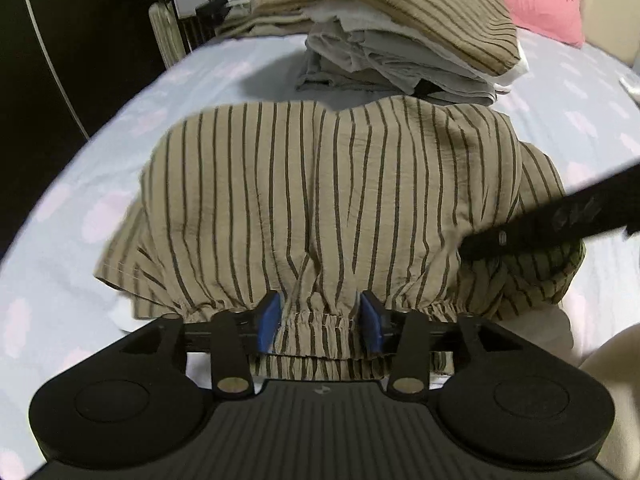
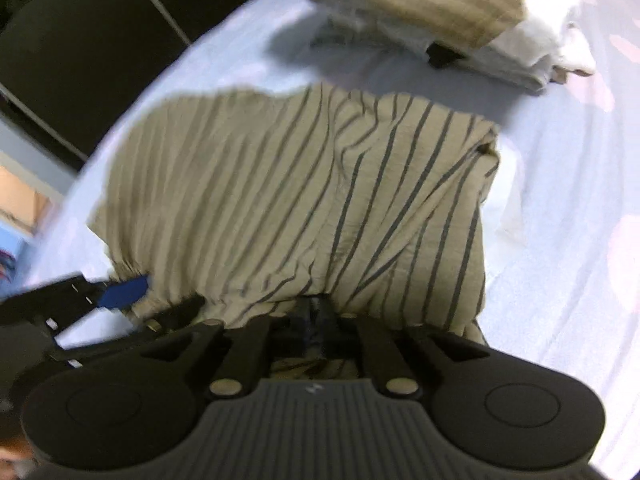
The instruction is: Fold clothes
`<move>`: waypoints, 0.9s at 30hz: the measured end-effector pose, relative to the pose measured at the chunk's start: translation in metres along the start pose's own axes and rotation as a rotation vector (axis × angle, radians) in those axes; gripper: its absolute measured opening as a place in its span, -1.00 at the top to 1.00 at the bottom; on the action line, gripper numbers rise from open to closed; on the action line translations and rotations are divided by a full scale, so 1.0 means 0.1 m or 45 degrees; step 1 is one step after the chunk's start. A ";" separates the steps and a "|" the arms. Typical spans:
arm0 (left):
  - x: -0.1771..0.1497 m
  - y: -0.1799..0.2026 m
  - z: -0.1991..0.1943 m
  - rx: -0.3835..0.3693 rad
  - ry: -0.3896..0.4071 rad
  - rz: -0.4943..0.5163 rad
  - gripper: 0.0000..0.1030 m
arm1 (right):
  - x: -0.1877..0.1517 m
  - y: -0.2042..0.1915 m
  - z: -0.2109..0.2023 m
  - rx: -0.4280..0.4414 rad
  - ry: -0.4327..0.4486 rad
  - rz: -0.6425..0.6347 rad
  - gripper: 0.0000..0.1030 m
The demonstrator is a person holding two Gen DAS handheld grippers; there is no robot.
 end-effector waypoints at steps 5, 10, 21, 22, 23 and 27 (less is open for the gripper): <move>0.03 0.01 -0.30 0.080 0.019 -0.021 0.02 | 0.05 -0.21 -0.55 0.043 0.276 -0.119 -0.52; 0.08 -0.01 -0.73 0.160 0.118 -0.096 -0.03 | -0.10 -0.38 -1.03 -0.063 0.421 -0.272 -0.79; 0.00 0.13 -1.47 0.257 0.354 -0.191 -0.25 | -0.57 -0.54 -1.43 -0.161 0.521 -0.397 -0.89; -0.04 0.14 -1.51 0.271 0.361 -0.193 -0.25 | -0.62 -0.55 -1.48 -0.164 0.539 -0.405 -0.90; -0.08 0.16 -1.55 0.280 0.370 -0.197 -0.25 | -0.66 -0.55 -1.51 -0.179 0.551 -0.413 -0.91; -0.23 0.22 -1.66 0.288 0.373 -0.233 -0.25 | -0.86 -0.53 -1.61 -0.212 0.566 -0.411 -0.91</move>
Point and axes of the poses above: each gripper's, at about its wrist camera, not at the fingertips, and z roughly the way its jaws point, y to its right, x to its top, the point moved 9 cm from there along z, roughly the way its jaws point
